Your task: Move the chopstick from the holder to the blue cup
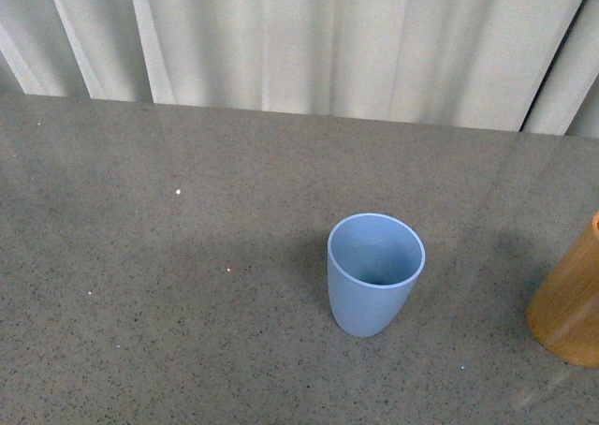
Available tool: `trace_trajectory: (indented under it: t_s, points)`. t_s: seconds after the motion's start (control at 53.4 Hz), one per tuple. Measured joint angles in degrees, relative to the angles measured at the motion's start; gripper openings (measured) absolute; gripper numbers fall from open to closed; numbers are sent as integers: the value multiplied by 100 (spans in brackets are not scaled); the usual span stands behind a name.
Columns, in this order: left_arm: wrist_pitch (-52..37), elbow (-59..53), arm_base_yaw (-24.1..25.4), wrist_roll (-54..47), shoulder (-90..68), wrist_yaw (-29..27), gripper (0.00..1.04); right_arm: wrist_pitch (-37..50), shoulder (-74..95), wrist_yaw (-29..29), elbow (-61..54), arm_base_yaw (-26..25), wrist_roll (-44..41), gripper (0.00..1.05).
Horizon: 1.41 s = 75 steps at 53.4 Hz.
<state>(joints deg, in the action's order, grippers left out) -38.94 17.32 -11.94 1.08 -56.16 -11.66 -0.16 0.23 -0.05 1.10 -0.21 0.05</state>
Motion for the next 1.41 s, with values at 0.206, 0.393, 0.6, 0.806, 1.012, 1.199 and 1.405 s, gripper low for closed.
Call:
trace_trajectory:
  t_s: [0.206, 0.393, 0.6, 0.806, 1.012, 1.199, 1.405]
  points:
    - [46, -625, 339, -39, 616, 341, 14, 0, 0, 2, 0, 0, 0, 95]
    - [238, -964, 562, -68, 1165, 555, 4, 0, 0, 0, 0, 0, 0, 95]
    - [614, -1261, 1080, -68, 1816, 1137, 4, 0, 0, 0, 0, 0, 0, 95]
    - [962, -1419, 1180, -68, 2343, 1145, 4, 0, 0, 0, 0, 0, 0, 95]
    - [1056, -1624, 1180, -74, 2732, 1161, 4, 0, 0, 2, 0, 0, 0, 95]
    - [1488, -1626, 1180, -79, 3204, 1154, 4, 0, 0, 0, 0, 0, 0, 95]
    - [1943, -1626, 1180, -79, 3674, 1156, 4, 0, 0, 2, 0, 0, 0, 95]
